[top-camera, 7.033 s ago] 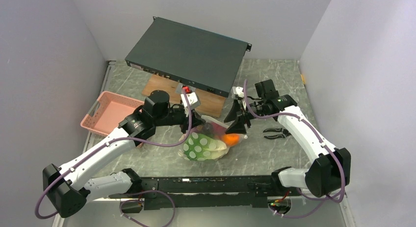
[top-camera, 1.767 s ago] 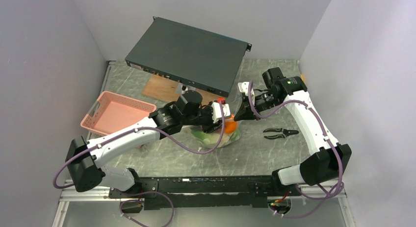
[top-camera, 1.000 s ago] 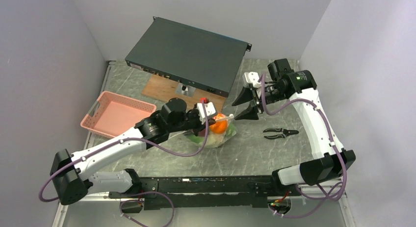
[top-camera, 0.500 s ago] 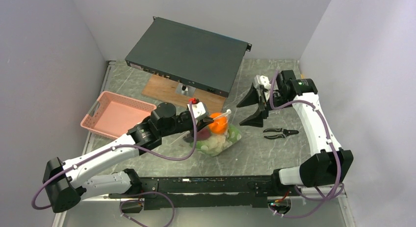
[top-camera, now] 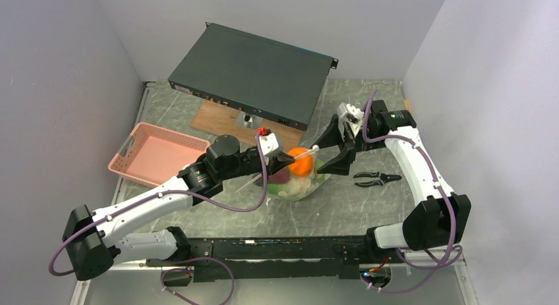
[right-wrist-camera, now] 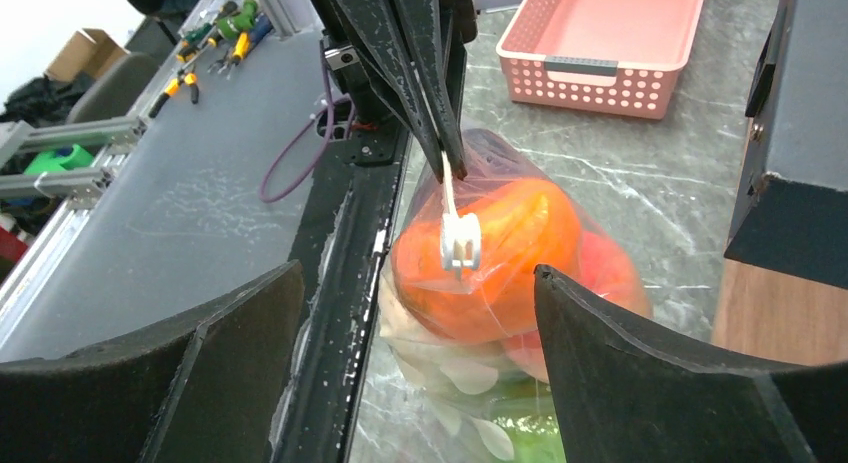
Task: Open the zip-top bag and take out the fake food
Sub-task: Adjust the zipper food storage bag at the center of the board.
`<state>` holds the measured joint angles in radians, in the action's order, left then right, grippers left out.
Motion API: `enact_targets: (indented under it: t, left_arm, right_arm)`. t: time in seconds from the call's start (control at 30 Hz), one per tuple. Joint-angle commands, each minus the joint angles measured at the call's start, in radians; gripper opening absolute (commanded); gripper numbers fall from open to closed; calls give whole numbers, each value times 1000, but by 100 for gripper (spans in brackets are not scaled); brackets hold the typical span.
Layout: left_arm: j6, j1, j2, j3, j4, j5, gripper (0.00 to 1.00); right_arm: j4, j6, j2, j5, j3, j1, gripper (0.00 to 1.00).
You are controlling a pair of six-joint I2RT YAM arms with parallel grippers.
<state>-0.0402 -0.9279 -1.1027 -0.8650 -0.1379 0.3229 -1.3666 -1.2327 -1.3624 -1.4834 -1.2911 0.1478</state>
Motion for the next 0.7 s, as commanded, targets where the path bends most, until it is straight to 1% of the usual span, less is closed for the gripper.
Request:
enact_targets:
  t: [0.0,0.07,0.23,0.3,0.4,0.57,0.67]
  left_arm:
    - [33,0,1,-66,-173,54,0]
    - [72,0,-9,-67,-190,63,0]
    - [114,-2,-28,-60,-249,82,0]
    - [124,-2,-35,-60,-265,84,0]
    - [136,-3,-40,-55,-283,87,0]
    - [144,-3,-35,-38,-303,79,0]
    - [149,-3,-33,-26,-321,72,0]
  right_arm:
    - [105,86,-4,-89,30,4,87]
    - [104,83,-6,-105,31,5,88]
    - [113,99,-17,-117,27,4,88]
    - [114,104,-22,-118,25,4,87]
    - [124,122,-23,-126,26,4,81]
    - [168,177,-18,-129,37,4,65]
    - [208,224,-16,-128,49,3,60]
